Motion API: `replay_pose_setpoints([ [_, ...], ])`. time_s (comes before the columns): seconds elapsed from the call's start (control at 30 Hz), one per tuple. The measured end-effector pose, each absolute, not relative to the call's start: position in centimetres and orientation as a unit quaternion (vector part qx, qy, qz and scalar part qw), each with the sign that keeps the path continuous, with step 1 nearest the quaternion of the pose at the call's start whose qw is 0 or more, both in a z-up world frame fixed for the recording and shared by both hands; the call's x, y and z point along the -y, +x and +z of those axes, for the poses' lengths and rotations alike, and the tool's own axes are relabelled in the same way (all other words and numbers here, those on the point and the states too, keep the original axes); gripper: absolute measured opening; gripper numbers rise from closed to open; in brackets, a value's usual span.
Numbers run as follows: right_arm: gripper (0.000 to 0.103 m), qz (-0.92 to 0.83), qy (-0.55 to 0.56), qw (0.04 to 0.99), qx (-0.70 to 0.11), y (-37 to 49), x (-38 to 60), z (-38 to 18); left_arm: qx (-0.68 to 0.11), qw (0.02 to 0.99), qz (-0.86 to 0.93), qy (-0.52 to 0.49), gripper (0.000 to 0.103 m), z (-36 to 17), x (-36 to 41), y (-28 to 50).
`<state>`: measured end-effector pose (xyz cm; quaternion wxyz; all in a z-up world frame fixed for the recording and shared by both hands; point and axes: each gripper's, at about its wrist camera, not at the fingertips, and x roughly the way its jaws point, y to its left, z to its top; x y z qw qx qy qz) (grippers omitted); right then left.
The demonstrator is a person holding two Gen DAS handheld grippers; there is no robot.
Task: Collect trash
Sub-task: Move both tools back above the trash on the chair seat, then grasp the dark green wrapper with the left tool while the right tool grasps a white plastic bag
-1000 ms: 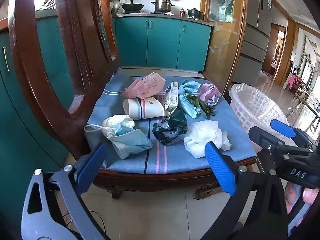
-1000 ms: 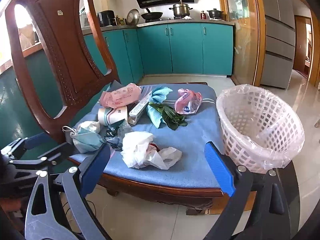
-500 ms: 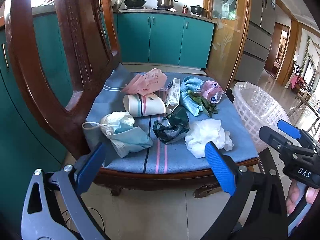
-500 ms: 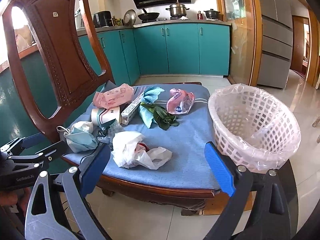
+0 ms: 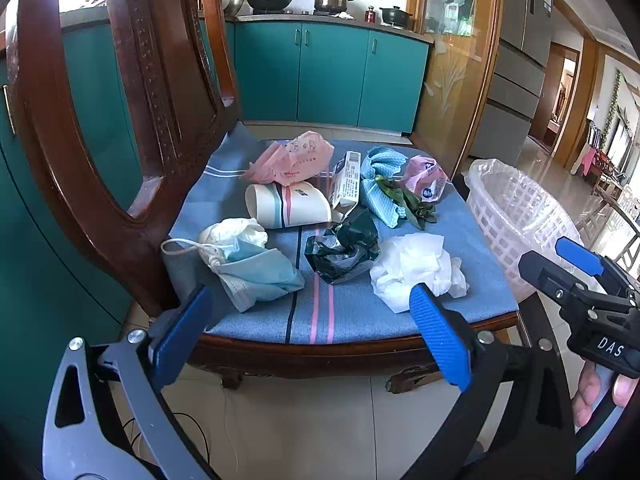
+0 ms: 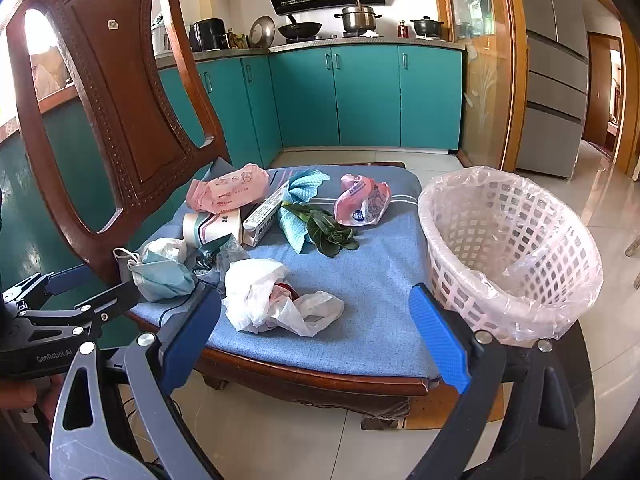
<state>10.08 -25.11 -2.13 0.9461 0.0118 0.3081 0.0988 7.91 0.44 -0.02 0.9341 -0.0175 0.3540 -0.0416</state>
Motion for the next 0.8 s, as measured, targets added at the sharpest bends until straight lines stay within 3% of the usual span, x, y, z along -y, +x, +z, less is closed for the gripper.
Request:
replay_pose_setpoints([
  [0.8, 0.093, 0.111, 0.007, 0.942, -0.317, 10.31, 24.68, -2.55, -0.363, 0.931, -0.033, -0.031, 0.098, -0.46, -1.14, 8.53],
])
